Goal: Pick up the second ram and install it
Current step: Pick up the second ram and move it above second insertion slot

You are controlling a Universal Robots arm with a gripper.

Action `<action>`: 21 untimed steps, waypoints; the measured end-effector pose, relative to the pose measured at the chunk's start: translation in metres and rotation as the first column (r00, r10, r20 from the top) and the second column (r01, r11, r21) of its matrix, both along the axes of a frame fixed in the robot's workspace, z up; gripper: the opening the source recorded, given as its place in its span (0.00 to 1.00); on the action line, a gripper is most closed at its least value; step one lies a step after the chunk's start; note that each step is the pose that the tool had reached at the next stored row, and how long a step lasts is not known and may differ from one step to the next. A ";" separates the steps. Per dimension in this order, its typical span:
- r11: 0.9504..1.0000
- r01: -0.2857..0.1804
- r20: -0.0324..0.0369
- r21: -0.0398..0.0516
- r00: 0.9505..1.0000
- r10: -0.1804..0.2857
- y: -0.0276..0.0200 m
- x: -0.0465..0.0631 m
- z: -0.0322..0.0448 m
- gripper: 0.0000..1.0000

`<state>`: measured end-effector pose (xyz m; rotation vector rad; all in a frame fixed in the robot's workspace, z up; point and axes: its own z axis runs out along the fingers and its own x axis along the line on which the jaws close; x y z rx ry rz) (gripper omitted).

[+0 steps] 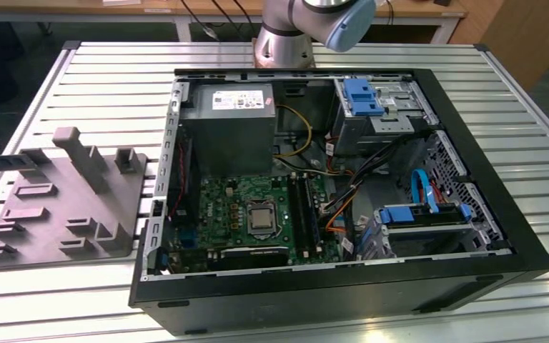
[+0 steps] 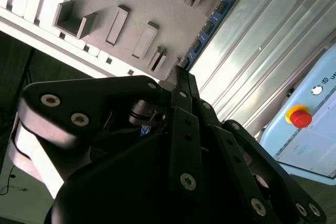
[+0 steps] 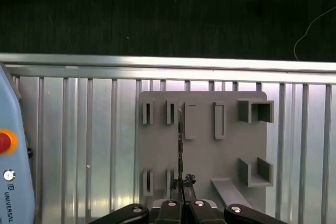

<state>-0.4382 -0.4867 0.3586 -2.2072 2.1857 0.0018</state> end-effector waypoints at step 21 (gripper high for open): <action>1.000 0.000 0.000 0.000 1.000 0.000 0.0002 0.000 0.0347 0.11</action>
